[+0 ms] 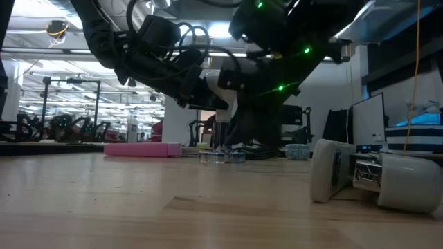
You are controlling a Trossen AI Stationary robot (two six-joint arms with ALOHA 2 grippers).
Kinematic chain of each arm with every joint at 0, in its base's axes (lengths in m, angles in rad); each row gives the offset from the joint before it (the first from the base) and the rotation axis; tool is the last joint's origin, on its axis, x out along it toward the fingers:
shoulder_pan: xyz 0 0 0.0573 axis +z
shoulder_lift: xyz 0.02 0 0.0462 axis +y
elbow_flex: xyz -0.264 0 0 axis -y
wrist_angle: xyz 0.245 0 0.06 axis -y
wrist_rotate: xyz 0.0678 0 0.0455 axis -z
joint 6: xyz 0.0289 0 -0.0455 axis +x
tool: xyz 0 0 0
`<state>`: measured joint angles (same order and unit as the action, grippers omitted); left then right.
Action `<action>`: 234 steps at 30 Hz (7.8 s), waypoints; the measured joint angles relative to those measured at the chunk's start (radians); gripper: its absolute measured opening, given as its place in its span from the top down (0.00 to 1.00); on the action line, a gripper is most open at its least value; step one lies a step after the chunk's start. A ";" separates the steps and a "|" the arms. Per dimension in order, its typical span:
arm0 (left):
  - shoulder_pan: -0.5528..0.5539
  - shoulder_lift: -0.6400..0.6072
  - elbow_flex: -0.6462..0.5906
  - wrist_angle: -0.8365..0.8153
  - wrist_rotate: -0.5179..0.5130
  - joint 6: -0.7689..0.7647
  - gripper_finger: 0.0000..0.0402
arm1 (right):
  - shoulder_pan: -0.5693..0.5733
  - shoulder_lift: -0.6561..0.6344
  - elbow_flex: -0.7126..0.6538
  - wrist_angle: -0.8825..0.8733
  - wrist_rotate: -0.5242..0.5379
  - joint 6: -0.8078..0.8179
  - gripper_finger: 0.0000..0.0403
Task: Screw lightbulb
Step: Insert light bulb into the lamp
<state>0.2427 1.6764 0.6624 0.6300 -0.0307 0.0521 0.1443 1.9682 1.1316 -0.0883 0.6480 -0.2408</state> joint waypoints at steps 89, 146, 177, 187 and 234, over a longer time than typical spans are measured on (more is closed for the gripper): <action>-0.001 0.004 -0.003 -0.004 0.005 0.000 0.62 | -0.040 0.102 -0.002 0.176 -0.060 0.050 0.91; -0.001 0.004 -0.002 -0.004 0.005 0.000 0.62 | -0.050 0.089 0.000 0.192 -0.085 -0.057 0.57; 0.000 0.004 -0.002 -0.007 0.001 0.004 0.62 | -0.091 0.090 0.005 -0.007 -0.106 -0.033 0.95; 0.000 0.004 -0.002 -0.010 0.000 0.003 0.62 | -0.090 0.093 0.002 -0.029 -0.039 0.055 0.98; -0.001 0.003 -0.003 -0.009 0.006 0.000 0.62 | -0.086 -0.017 -0.002 -0.086 -0.219 0.178 0.81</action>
<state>0.2417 1.6798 0.6598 0.6212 -0.0247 0.0517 0.0578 1.9514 1.1294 -0.1745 0.4289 -0.0627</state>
